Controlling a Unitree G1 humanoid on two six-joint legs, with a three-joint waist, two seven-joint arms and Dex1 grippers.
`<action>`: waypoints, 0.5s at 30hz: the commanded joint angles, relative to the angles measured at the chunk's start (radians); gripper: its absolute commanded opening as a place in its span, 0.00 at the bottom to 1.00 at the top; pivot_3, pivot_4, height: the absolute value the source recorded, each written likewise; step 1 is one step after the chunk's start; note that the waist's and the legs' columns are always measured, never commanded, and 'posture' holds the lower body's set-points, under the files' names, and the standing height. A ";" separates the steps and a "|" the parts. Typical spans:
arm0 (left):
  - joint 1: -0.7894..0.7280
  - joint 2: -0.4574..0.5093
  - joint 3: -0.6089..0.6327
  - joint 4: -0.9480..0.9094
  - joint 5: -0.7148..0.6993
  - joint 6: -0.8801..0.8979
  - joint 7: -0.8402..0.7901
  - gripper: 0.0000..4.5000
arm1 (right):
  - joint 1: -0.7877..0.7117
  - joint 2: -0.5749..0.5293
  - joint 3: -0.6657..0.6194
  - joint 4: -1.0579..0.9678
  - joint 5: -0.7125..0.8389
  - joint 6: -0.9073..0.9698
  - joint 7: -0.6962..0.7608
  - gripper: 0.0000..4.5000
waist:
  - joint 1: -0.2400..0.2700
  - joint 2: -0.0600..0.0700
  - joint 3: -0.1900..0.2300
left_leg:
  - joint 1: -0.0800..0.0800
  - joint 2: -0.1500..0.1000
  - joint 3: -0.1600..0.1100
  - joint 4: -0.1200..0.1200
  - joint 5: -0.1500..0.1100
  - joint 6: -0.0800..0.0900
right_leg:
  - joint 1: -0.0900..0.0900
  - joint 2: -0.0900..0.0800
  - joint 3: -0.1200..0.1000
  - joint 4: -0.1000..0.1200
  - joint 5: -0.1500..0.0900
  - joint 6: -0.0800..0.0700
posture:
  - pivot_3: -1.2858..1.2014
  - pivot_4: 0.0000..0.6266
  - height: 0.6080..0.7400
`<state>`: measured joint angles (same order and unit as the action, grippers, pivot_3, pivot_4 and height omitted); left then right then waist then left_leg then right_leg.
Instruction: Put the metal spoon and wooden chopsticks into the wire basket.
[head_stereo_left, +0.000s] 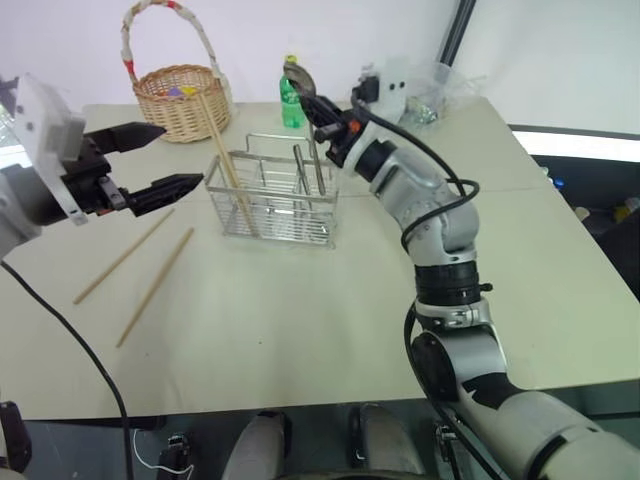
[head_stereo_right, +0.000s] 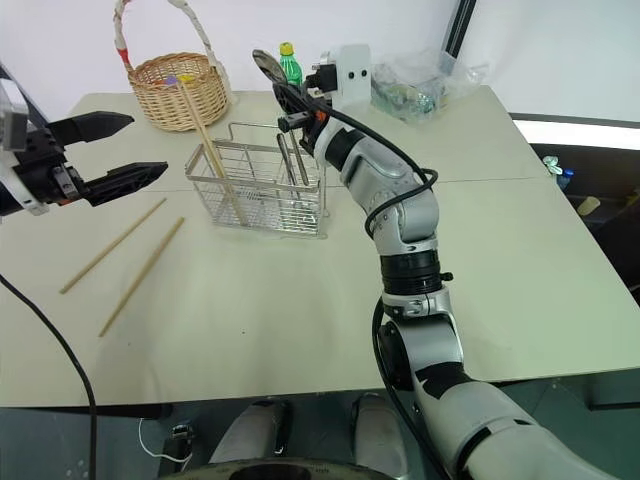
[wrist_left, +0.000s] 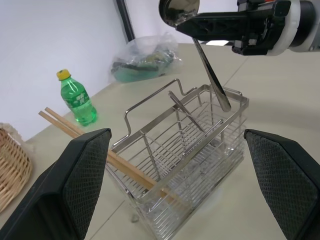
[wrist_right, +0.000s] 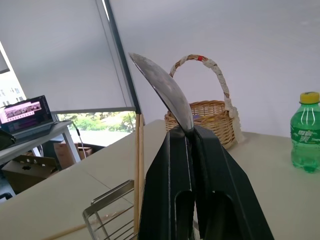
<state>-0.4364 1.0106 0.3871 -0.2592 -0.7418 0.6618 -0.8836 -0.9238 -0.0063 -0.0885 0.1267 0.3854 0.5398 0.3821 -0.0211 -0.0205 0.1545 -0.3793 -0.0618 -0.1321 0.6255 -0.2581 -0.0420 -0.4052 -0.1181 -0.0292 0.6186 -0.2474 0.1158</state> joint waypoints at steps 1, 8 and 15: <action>-0.002 0.005 0.038 -0.031 -0.008 -0.006 0.005 1.00 | 0.014 0.014 -0.001 0.004 0.012 -0.042 -0.002 0.07 | 0.000 0.000 0.000 | 0.000 0.000 0.000 0.000 0.000 0.000 | 0.000 0.000 0.000 0.000 0.000 0.000 | 0.52 0.24 0.50; 0.002 0.013 0.051 -0.048 -0.024 0.010 0.006 1.00 | 0.026 0.006 0.002 0.006 -0.002 -0.078 -0.029 0.79 | -0.001 0.000 0.000 | 0.000 0.000 0.000 0.000 0.000 0.000 | 0.000 0.000 0.000 0.000 0.000 0.000 | 0.52 0.24 0.50; -0.004 0.011 0.049 -0.049 -0.027 0.017 0.007 1.00 | -0.006 -0.103 -0.030 -0.075 0.036 -0.032 0.015 0.99 | 0.003 0.000 0.000 | 0.000 0.000 0.000 0.000 0.000 0.000 | 0.000 0.000 0.000 0.000 0.000 0.000 | 0.52 0.24 0.50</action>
<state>-0.4318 1.0111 0.4068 -0.2878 -0.7558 0.6819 -0.8806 -0.8824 -0.0794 -0.0866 0.1376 0.3886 0.5015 0.3753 -0.0186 -0.0203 0.1547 -0.3796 -0.0620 -0.1320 0.6258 -0.2581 -0.0420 -0.4050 -0.1182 -0.0292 0.6185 -0.2473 0.1158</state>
